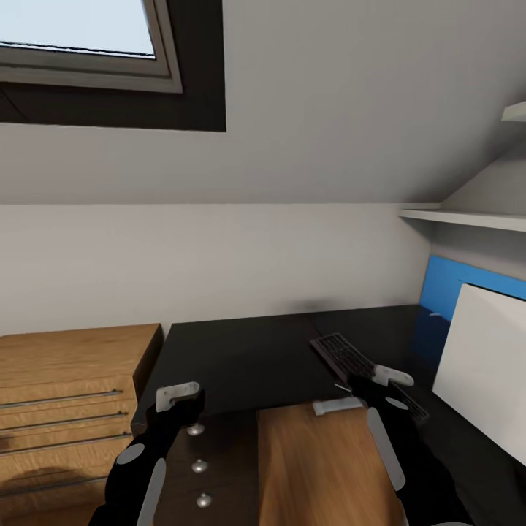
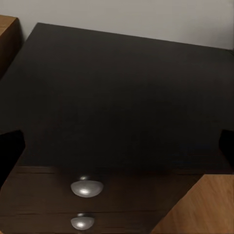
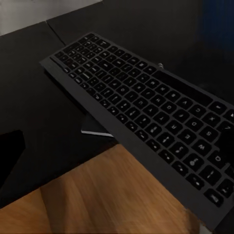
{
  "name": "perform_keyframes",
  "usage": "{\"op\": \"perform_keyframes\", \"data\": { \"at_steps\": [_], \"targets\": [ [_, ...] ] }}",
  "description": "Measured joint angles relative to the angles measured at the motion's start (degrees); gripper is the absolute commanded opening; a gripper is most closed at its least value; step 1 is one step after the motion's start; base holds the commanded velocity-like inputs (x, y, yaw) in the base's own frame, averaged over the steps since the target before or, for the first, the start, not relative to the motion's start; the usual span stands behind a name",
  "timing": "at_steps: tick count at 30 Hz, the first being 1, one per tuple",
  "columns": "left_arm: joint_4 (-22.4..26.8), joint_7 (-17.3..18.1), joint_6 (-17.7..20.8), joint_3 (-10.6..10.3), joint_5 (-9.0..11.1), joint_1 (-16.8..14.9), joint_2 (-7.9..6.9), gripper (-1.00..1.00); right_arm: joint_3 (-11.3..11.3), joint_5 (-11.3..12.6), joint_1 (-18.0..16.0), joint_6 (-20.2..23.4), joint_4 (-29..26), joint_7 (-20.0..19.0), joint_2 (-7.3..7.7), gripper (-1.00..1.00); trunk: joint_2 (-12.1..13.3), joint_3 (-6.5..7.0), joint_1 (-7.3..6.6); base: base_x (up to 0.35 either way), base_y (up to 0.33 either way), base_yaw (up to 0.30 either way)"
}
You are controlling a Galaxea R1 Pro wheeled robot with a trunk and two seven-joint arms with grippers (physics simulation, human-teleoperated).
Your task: In the bedroom, organize the workspace by keeping the computer under the desk, ensuring the monitor is on the desk, placing the keyboard on the desk next to the monitor, placing the mouse on the desk next to the keyboard, moving the folder from the swivel chair onto the desk next to the mouse, stacking the notebook on top of the folder with the pen on top of the notebook, and positioning the swivel chair next to the desk.
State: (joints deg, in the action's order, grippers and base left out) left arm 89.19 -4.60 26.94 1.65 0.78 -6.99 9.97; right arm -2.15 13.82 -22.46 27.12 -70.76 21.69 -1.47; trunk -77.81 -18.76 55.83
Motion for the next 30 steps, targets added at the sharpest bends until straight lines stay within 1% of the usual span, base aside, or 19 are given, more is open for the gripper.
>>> {"op": "perform_keyframes", "data": {
  "at_steps": [21, 24, 30],
  "targets": [
    [0.0, 0.0, 0.0, 0.0, 0.0, 0.0, 0.0, 1.0, 0.0, -0.1, 0.0, 0.0, -0.2, 0.2, 0.0, 1.0, 0.0, 0.0, 0.0, 0.313, 0.012, 0.0],
    [0.0, 0.0, 0.0, 0.0, 0.0, 0.0, 0.0, 1.0, 0.0, -0.1, 0.0, 0.0, -0.2, 0.2, 0.03, 1.0, 0.0, 0.0, 0.02, 0.148, 0.0, -0.028],
    [0.0, 0.0, 0.0, 0.0, 0.0, 0.0, 0.0, 1.0, -0.2, -0.1, 0.0, 0.0, -0.2, 0.1, 0.42, 1.0, 0.0, 0.0, 0.03, 0.033, 0.0, -0.178]
  ]
}}
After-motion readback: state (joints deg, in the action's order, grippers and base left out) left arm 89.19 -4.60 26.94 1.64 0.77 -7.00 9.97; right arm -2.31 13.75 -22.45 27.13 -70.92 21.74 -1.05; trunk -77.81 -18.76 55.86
